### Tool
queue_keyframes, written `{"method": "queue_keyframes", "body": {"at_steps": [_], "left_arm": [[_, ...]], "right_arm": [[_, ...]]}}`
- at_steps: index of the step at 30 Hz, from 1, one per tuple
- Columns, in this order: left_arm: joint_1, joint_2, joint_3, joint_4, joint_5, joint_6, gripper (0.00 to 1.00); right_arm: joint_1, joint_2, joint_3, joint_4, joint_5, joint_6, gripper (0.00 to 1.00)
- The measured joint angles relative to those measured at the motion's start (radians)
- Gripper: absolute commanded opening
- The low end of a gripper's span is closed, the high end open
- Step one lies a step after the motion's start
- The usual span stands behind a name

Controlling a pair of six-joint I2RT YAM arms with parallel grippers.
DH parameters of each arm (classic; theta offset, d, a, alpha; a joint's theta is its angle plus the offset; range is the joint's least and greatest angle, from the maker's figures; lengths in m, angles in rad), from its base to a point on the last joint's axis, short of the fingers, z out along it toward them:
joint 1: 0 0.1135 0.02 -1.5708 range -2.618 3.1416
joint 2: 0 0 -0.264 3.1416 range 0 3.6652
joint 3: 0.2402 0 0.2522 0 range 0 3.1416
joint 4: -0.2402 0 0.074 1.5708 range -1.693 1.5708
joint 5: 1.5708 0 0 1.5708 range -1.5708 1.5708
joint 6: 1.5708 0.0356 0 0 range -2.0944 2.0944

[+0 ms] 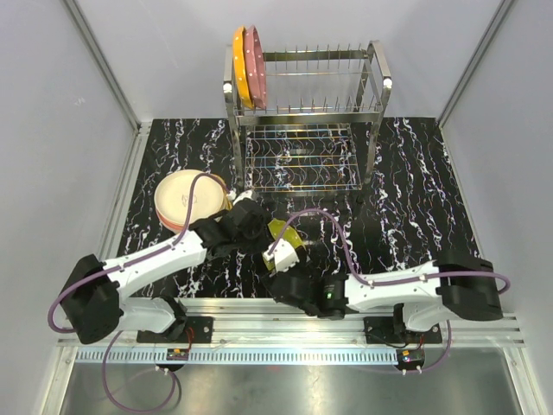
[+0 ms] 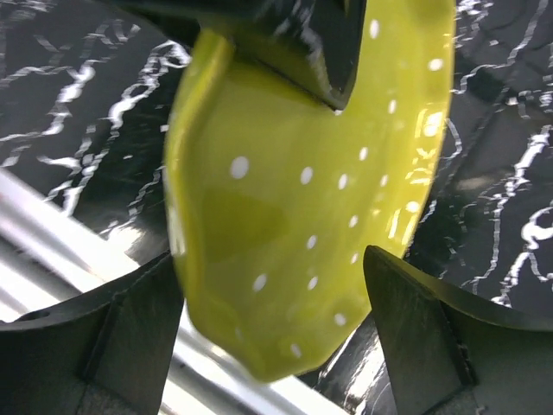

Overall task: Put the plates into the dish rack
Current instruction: Pass the plate from the left arm to the right

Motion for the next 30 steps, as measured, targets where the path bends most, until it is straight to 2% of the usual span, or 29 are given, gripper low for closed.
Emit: {"method": "queue_keyframes", "body": {"at_steps": [7, 14, 17, 18, 19, 20, 23, 27, 30], "left_arm": [[0.003, 0.0, 0.063, -0.085, 0.0, -0.016, 0.0], [0.007, 0.002, 0.092, -0.115, 0.002, -0.029, 0.0], [0.009, 0.01, 0.1, -0.112, 0.006, -0.038, 0.0], [0.01, 0.013, 0.101, -0.106, 0.007, -0.044, 0.01], [0.01, 0.015, 0.102, -0.097, 0.007, -0.061, 0.02], [0.01, 0.019, 0.103, -0.089, 0.005, -0.089, 0.02], [0.01, 0.035, 0.106, -0.072, 0.005, -0.134, 0.1], [0.012, 0.036, 0.109, -0.072, 0.016, -0.137, 0.14], [0.012, 0.036, 0.117, -0.071, 0.019, -0.137, 0.37]], "right_arm": [[0.039, 0.126, 0.034, 0.021, 0.18, -0.029, 0.79], [0.045, 0.135, 0.036, 0.032, 0.258, -0.039, 0.63], [0.048, 0.135, 0.036, 0.037, 0.268, -0.048, 0.48], [0.05, 0.135, 0.036, 0.037, 0.273, -0.055, 0.41], [0.051, 0.135, 0.035, 0.037, 0.278, -0.072, 0.3], [0.055, 0.135, 0.035, 0.04, 0.28, -0.09, 0.26], [0.065, 0.135, 0.035, 0.045, 0.288, -0.147, 0.17], [0.065, 0.127, 0.033, 0.043, 0.303, -0.16, 0.06], [0.068, 0.117, 0.032, 0.042, 0.309, -0.165, 0.02]]}}
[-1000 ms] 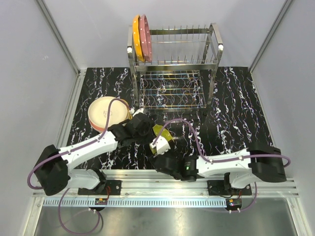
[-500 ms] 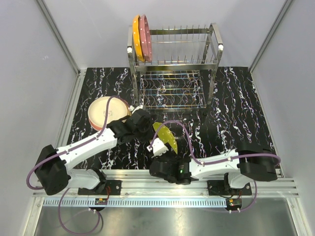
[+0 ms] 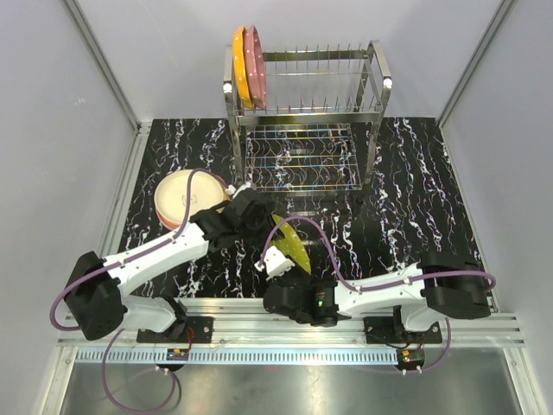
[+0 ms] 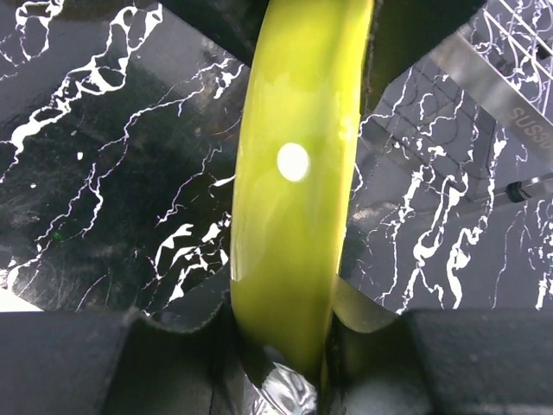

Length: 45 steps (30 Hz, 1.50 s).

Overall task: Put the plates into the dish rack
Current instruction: Pass the plate from the left arm to the right, then insert the plate into the dish rack

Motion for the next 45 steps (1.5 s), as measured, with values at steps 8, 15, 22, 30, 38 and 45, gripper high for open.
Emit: {"method": "queue_keyframes", "body": {"at_steps": [8, 15, 22, 30, 38, 45], "left_arm": [[0.031, 0.0, 0.025, 0.041, 0.063, 0.096, 0.63], [0.14, 0.009, 0.088, 0.043, 0.113, 0.158, 0.8], [0.183, -0.013, 0.144, 0.067, 0.132, 0.243, 0.98], [0.183, -0.264, 0.144, 0.011, 0.043, 0.359, 0.99], [0.183, -0.506, 0.172, -0.182, -0.23, 0.497, 0.99], [0.183, -0.638, 0.171, -0.277, -0.457, 0.643, 0.88]], "right_arm": [[0.018, -0.066, -0.011, 0.006, -0.024, 0.044, 0.0], [0.023, -0.121, -0.023, 0.009, -0.045, 0.076, 0.0], [0.029, -0.2, -0.054, -0.002, -0.063, 0.096, 0.0], [0.023, -0.364, -0.046, 0.035, -0.047, -0.047, 0.0], [-0.097, -0.395, 0.123, 0.019, -0.091, -0.176, 0.0], [-0.274, -0.345, 0.448, -0.015, -0.213, -0.285, 0.0]]}}
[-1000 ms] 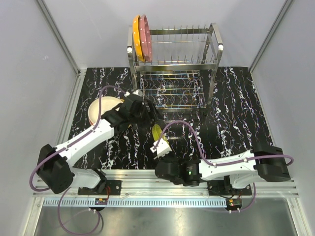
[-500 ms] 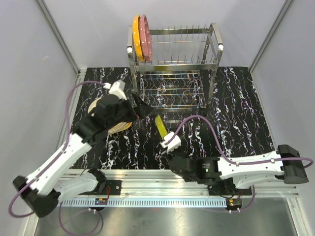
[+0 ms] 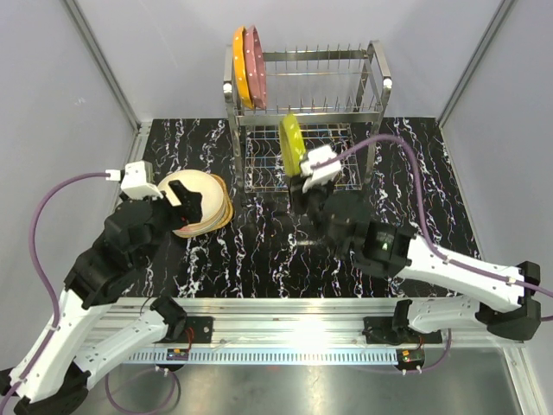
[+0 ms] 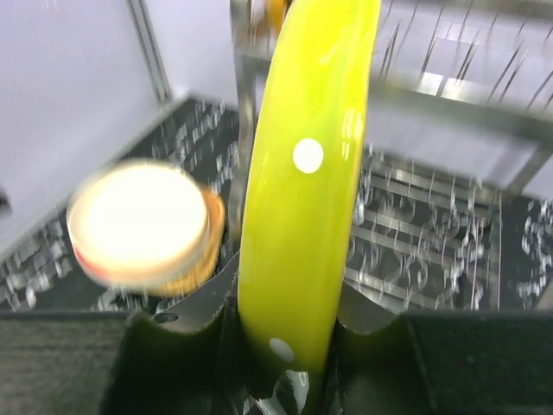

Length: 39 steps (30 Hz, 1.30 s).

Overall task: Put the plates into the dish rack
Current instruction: Insert the plate into the dish rack

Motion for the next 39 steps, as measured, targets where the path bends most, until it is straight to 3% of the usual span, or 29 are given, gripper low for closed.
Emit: {"method": "queue_keyframes", "body": {"at_steps": [1, 10, 20, 26, 39], "left_arm": [[0.0, -0.008, -0.004, -0.001, -0.029, 0.019, 0.99], [0.0, 0.021, -0.156, 0.022, -0.245, 0.14, 0.99], [0.002, 0.069, -0.263, 0.064, -0.28, 0.166, 0.99], [0.006, 0.069, -0.265, 0.09, -0.28, 0.17, 0.99], [0.014, 0.072, -0.273, 0.1, -0.28, 0.17, 0.99]], "right_arm": [[-0.027, 0.018, 0.056, 0.0, -0.019, -0.011, 0.0], [-0.208, 0.296, 0.533, -0.027, -0.144, -0.074, 0.0], [-0.392, 0.652, 0.99, -0.184, -0.255, -0.074, 0.0], [-0.463, 0.787, 1.141, -0.248, -0.306, -0.076, 0.0], [-0.499, 0.936, 1.265, -0.232, -0.353, -0.117, 0.0]]}}
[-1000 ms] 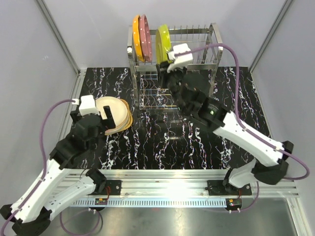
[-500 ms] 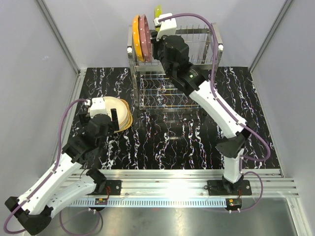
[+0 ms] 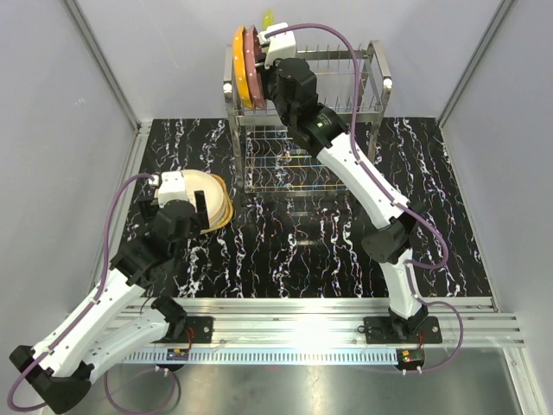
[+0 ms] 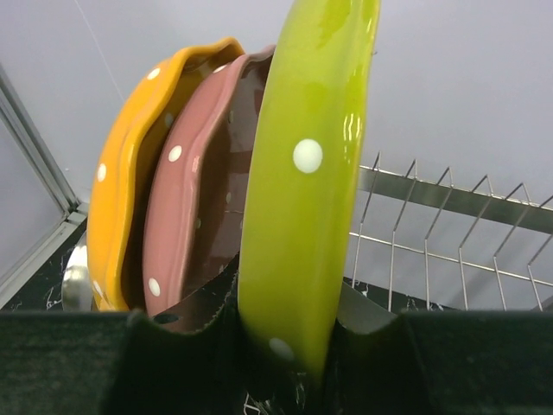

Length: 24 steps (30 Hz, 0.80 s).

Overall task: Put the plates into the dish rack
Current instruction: Insert the plate into the dish rack

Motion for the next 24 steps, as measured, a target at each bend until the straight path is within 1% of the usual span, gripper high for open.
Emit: {"method": "queue_keyframes", "body": {"at_steps": [8, 16, 24], "left_arm": [[0.005, 0.0, 0.0, 0.01, 0.001, 0.0, 0.99], [0.006, 0.0, 0.0, 0.012, 0.005, 0.0, 0.99], [0.006, 0.0, 0.0, 0.012, 0.009, 0.001, 0.99]], "right_arm": [[-0.002, 0.025, 0.019, 0.016, -0.019, 0.001, 0.0], [-0.003, 0.025, -0.003, 0.056, -0.021, 0.037, 0.0], [-0.006, 0.025, -0.014, 0.06, -0.02, 0.08, 0.0]]}}
